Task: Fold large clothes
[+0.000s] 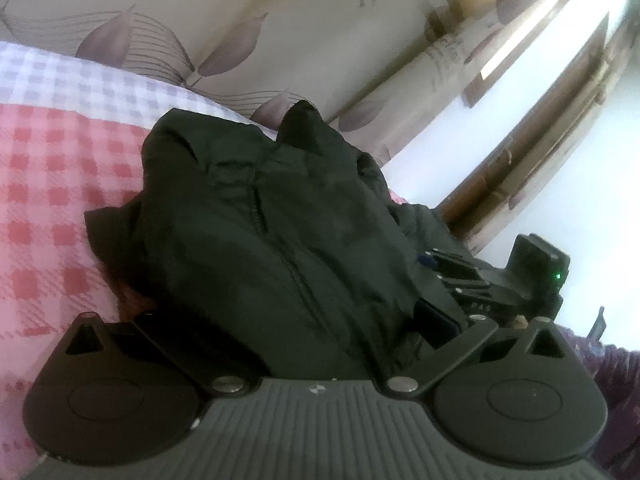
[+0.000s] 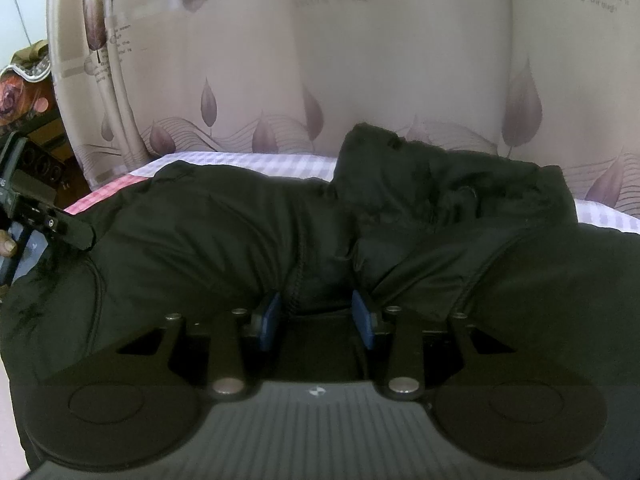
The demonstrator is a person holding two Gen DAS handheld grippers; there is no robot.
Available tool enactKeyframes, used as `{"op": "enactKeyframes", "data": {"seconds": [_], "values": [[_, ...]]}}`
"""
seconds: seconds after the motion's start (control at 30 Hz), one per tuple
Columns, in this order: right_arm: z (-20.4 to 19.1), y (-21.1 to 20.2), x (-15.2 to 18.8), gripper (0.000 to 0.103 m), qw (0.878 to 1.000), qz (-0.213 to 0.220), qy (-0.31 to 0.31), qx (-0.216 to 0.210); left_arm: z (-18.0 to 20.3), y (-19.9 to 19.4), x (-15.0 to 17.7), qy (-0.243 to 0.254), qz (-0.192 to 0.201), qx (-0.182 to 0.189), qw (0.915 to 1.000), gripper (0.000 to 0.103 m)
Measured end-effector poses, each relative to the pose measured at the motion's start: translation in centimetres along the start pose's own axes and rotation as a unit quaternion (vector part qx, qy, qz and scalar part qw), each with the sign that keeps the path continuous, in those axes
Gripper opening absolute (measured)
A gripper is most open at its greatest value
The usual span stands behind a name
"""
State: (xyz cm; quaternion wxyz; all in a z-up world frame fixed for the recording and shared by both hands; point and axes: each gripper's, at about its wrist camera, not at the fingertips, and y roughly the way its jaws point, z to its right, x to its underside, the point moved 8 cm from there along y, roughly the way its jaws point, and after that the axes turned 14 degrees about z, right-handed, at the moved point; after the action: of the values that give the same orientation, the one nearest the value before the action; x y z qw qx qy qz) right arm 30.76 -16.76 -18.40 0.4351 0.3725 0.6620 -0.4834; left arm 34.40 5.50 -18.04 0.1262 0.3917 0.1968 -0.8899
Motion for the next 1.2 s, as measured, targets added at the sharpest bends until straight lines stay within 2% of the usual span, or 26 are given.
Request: {"op": "enactKeyframes", "data": {"seconds": [0.1,0.2,0.3,0.4,0.5,0.63,0.7,0.8,0.87,0.93,1.03,1.1,1.2], "values": [[0.0,0.0,0.0,0.038,1.0,0.002,-0.001,0.001,-0.1,-0.5,-0.1,-0.021,-0.004,0.0,0.9998,0.102],[0.0,0.0,0.0,0.038,1.0,0.002,-0.001,0.001,0.0,-1.9,0.2,-0.052,-0.013,0.025,0.9982,0.103],[-0.1,-0.1,0.0,0.039,1.0,0.003,-0.001,0.001,0.4,-3.8,1.2,-0.061,-0.021,0.039,0.9972,0.103],[-0.1,-0.1,0.0,0.039,1.0,0.004,-0.002,0.001,1.3,-5.6,2.4,-0.087,-0.029,0.074,0.993,0.103],[-0.3,-0.4,0.1,0.039,1.0,0.007,-0.004,0.002,1.3,-6.2,2.6,-0.112,-0.016,0.09,0.9895,0.103],[-0.3,-0.4,0.1,0.039,1.0,0.008,-0.007,0.006,0.9,-5.1,1.9,-0.167,0.009,0.119,0.9788,0.1],[-0.3,-0.3,0.0,0.039,1.0,0.009,-0.008,0.007,1.3,-4.3,1.9,-0.148,0.004,0.104,0.9835,0.096],[-0.4,-0.4,0.0,0.039,1.0,0.009,-0.008,0.007,1.8,-3.8,2.4,-0.126,0.009,0.059,0.9902,0.082],[-0.4,-0.4,0.0,0.039,1.0,0.01,-0.008,0.007,1.3,-4.4,2.8,-0.146,0.029,0.034,0.9883,0.06],[-0.4,-0.4,0.1,0.039,1.0,0.01,-0.008,0.006,0.9,-5.1,3.2,-0.156,0.047,0.001,0.9867,0.043],[-0.4,-0.4,0.1,0.04,1.0,0.012,-0.009,0.008,1.5,-6.0,3.4,-0.164,0.078,-0.039,0.9825,0.04],[-0.4,-0.5,0.1,0.04,1.0,0.013,-0.01,0.01,2.1,-6.4,3.3,-0.183,0.101,-0.063,0.9759,0.037],[-0.5,-0.7,0.1,0.041,1.0,0.016,-0.012,0.013,3.5,-6.6,2.6,-0.194,0.128,-0.07,0.9702,0.037]]}}
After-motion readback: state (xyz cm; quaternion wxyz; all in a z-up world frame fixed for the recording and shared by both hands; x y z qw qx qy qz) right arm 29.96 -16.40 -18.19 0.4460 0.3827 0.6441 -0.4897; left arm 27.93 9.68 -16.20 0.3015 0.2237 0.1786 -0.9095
